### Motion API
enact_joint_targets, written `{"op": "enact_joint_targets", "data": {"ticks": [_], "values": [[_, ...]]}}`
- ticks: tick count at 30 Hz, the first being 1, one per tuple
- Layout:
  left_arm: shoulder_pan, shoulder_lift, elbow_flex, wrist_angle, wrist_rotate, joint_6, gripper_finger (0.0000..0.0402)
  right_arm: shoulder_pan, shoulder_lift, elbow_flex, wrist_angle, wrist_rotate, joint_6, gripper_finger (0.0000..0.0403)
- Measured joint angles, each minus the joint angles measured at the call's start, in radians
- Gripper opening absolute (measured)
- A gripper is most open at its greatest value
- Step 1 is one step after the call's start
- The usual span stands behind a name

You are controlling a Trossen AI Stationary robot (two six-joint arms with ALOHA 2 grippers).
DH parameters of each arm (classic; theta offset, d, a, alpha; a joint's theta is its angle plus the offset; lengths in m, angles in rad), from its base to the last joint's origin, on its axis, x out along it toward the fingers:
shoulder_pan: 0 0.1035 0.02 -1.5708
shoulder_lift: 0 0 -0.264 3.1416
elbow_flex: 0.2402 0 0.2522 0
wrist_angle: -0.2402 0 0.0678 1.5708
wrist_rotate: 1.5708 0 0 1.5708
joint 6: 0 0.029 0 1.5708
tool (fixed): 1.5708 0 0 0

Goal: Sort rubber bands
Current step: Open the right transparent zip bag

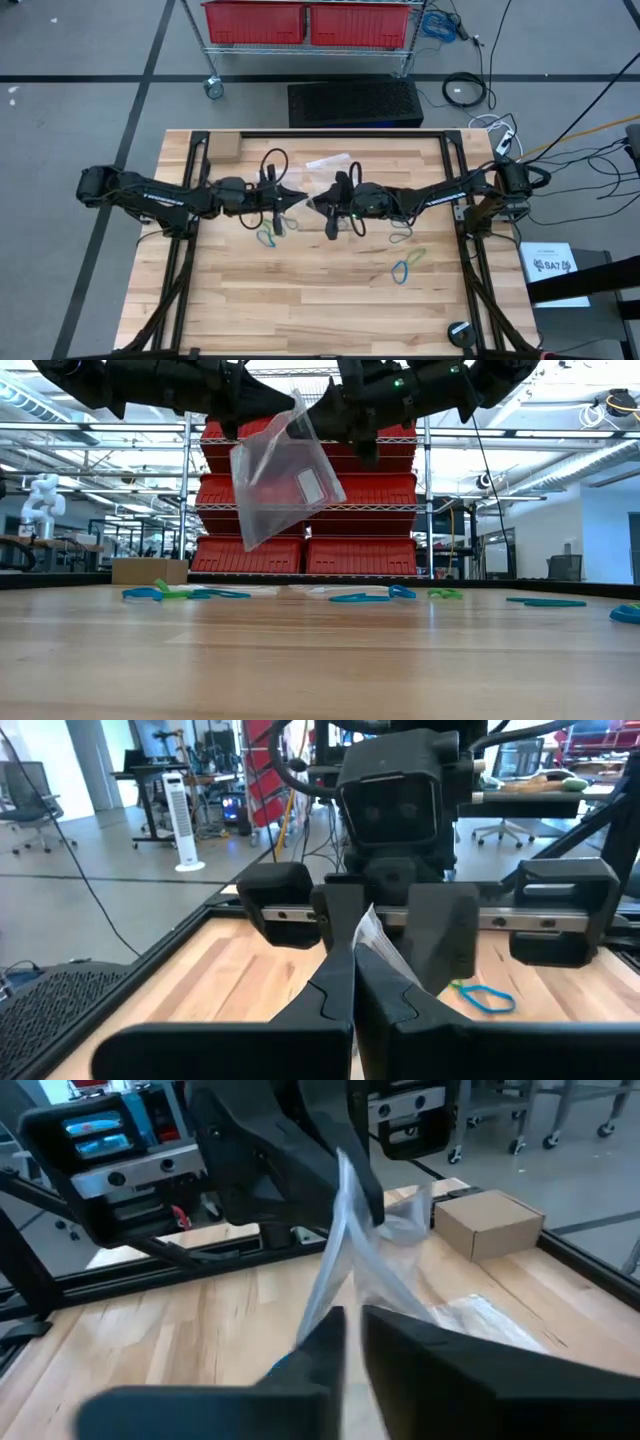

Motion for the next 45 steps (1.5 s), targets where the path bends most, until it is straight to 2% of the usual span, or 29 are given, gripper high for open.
{"op": "enact_joint_targets", "data": {"ticks": [7,13,18,25,28,32,45], "values": [[-0.015,0.007,0.011,0.013,-0.014,0.002,0.0000,-0.005,0.016,0.000,0.006,0.001,0.002,0.0005],[-0.038,0.088,0.064,0.011,-0.016,0.025,0.0000,-0.006,0.039,0.000,0.032,0.003,0.023,0.0010],[-0.043,0.148,0.097,0.012,-0.016,0.033,0.0000,-0.006,0.040,0.000,0.036,0.005,0.024,0.0057],[-0.062,0.140,0.106,0.006,-0.068,0.056,0.0000,-0.006,0.038,0.000,0.007,0.006,0.027,0.0166],[-0.076,0.129,0.106,0.000,-0.078,0.073,0.0000,-0.006,0.022,0.000,-0.054,0.005,0.028,0.0202],[-0.092,0.115,0.106,-0.032,-0.113,0.082,0.0000,-0.006,-0.028,0.000,-0.193,0.001,0.065,0.0227],[-0.094,0.105,0.107,-0.083,-0.121,0.071,0.0000,0.010,-0.239,0.000,-0.518,-0.001,0.075,0.0221]]}}
